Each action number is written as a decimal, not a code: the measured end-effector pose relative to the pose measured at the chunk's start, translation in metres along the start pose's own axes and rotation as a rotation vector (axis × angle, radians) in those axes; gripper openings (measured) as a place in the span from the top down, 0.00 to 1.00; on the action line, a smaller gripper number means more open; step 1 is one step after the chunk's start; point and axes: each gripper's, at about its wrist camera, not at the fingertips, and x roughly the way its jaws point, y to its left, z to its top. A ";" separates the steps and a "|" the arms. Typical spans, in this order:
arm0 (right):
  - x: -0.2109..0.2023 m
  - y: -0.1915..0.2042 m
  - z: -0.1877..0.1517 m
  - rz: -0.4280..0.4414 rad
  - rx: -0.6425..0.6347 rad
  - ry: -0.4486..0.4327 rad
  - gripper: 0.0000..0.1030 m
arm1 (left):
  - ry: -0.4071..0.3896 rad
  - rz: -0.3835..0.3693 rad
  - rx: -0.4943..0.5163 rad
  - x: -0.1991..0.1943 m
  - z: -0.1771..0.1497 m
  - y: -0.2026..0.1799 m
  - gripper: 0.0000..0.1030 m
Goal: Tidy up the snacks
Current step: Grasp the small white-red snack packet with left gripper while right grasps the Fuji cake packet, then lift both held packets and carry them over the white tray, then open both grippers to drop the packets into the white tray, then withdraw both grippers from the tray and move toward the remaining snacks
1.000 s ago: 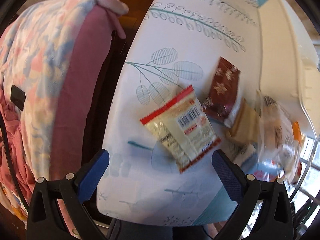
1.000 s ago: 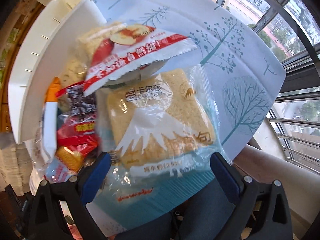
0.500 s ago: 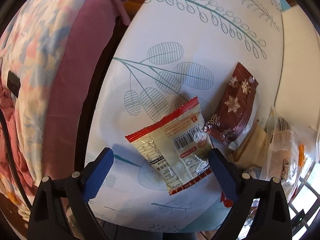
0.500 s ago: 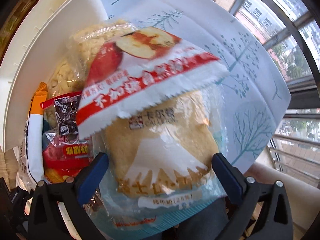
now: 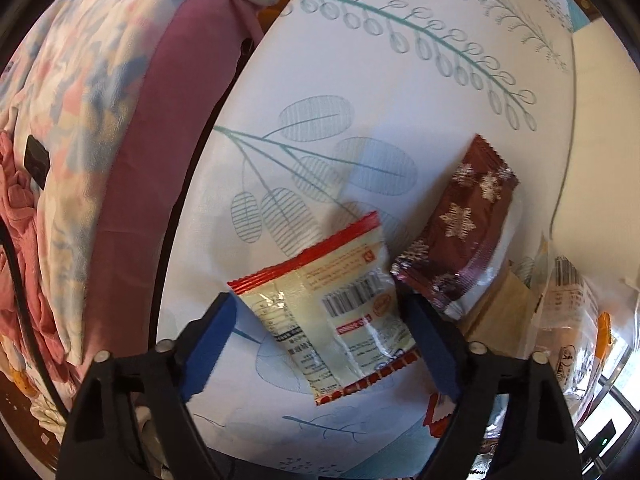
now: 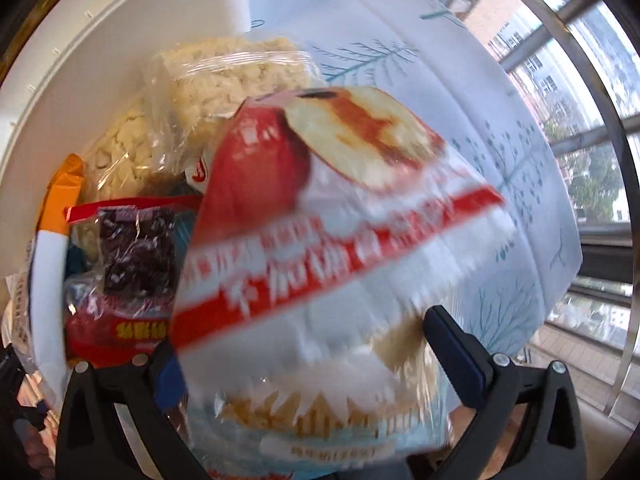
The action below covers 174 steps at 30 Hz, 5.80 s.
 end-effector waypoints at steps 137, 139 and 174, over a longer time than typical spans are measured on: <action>-0.250 0.031 -0.022 0.514 -0.266 -0.477 0.50 | -0.291 -0.266 0.696 -0.232 -0.044 -0.171 0.28; -0.254 0.025 -0.040 0.509 -0.255 -0.492 0.47 | -0.310 -0.268 0.708 -0.237 -0.057 -0.157 0.28; -0.205 -0.044 -0.125 0.298 -0.687 -0.518 0.23 | -0.267 -0.183 0.455 -0.164 -0.147 -0.071 0.12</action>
